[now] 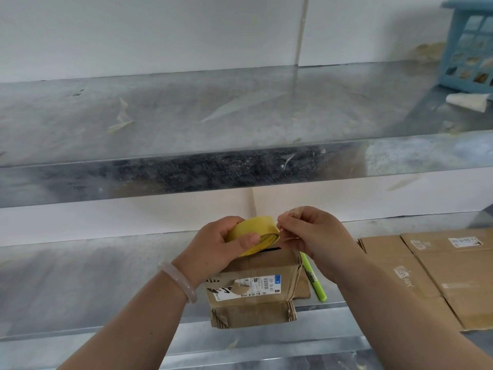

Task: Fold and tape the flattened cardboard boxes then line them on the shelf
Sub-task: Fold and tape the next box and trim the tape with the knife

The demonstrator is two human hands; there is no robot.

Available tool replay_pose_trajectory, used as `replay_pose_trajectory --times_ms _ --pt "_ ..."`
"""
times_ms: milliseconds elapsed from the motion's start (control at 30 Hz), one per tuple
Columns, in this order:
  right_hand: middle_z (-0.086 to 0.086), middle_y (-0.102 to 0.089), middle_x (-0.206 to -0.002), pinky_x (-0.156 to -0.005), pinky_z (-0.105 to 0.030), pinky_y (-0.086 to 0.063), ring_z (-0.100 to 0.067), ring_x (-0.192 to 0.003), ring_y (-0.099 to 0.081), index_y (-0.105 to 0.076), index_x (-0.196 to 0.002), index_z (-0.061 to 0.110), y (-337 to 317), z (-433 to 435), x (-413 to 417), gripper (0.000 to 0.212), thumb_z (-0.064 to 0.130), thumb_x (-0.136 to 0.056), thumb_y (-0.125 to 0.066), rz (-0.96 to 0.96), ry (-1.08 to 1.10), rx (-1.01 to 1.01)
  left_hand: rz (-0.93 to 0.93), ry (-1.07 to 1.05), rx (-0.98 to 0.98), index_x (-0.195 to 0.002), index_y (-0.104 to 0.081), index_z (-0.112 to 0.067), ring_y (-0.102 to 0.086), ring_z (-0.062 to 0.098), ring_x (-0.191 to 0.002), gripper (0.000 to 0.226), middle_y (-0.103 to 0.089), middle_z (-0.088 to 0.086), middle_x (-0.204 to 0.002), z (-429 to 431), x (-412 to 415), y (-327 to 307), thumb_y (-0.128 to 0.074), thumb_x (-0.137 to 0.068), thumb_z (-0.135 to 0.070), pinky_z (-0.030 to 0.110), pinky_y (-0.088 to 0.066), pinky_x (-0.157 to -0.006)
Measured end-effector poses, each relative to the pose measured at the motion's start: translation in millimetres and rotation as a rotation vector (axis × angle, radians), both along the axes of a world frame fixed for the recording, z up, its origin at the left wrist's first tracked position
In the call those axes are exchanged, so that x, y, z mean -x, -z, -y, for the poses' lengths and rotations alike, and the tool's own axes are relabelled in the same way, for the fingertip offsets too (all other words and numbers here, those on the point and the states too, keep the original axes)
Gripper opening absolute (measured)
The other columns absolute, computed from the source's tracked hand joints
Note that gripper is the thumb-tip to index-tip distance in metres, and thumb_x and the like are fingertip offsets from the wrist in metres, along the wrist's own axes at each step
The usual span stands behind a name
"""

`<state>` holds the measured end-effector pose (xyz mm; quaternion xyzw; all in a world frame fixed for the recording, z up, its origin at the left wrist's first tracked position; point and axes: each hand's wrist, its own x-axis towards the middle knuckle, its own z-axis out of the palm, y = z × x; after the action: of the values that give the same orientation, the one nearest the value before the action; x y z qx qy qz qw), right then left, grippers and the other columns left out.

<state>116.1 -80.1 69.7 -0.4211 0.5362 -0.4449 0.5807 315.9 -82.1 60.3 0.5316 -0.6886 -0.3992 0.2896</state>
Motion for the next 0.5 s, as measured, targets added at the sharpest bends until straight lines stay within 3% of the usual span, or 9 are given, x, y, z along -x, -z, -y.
replay_pose_trajectory --times_ms 100,200,267,400,500 --pt "-0.011 -0.066 -0.073 -0.088 -0.047 -0.057 -0.022 -0.074 -0.062 -0.068 -0.076 0.008 11.2 -1.5 -5.6 0.017 0.018 -0.089 -0.068 0.012 0.080 -0.044 -0.006 0.015 -0.013 -0.093 -0.062 -0.032 -0.057 -0.002 -0.071 0.031 -0.063 -0.007 -0.079 -1.9 -4.6 -1.2 -0.053 -0.076 -0.056 0.008 -0.042 -0.061" --pt "-0.006 -0.064 -0.069 -0.090 -0.048 -0.056 -0.021 -0.075 -0.063 -0.064 -0.074 0.011 19.4 -4.4 -9.4 0.020 0.021 -0.091 -0.065 -0.011 0.141 -0.048 -0.047 0.061 -0.073 -0.100 -0.062 -0.031 -0.061 0.004 -0.082 0.027 -0.067 -0.005 -0.088 -5.3 -13.0 1.3 -0.053 -0.088 -0.053 0.011 -0.045 -0.069" --pt "-0.002 -0.065 -0.067 -0.091 -0.048 -0.055 -0.020 -0.077 -0.064 -0.063 -0.075 0.013 22.0 -5.6 -10.1 0.019 0.023 -0.091 -0.064 -0.066 0.156 -0.040 -0.035 0.076 -0.061 -0.100 -0.062 -0.032 -0.061 0.007 -0.087 0.021 -0.066 -0.007 -0.091 -6.8 -17.5 4.1 -0.056 -0.085 -0.045 0.016 -0.048 -0.073" --pt "0.001 -0.073 -0.078 -0.091 -0.051 -0.053 -0.022 -0.088 -0.070 -0.064 -0.080 0.017 22.1 -7.6 -12.7 0.020 0.036 -0.087 -0.062 -0.236 0.116 0.000 -0.035 0.000 0.090 -0.095 -0.065 -0.036 -0.063 0.007 -0.079 0.037 -0.068 -0.010 -0.087 -6.9 -21.4 -1.1 -0.054 -0.072 -0.062 0.017 -0.049 -0.068" --pt "-0.003 -0.072 -0.084 -0.087 -0.047 -0.054 -0.021 -0.087 -0.068 -0.064 -0.086 0.014 23.6 -9.3 -14.0 0.021 0.033 -0.091 -0.058 -0.370 0.114 0.011 0.056 -0.019 0.191 -0.092 -0.061 -0.048 -0.061 0.000 -0.085 0.030 -0.066 -0.024 -0.093 -6.2 -22.0 -9.8 -0.052 -0.071 -0.067 0.010 -0.046 -0.066"
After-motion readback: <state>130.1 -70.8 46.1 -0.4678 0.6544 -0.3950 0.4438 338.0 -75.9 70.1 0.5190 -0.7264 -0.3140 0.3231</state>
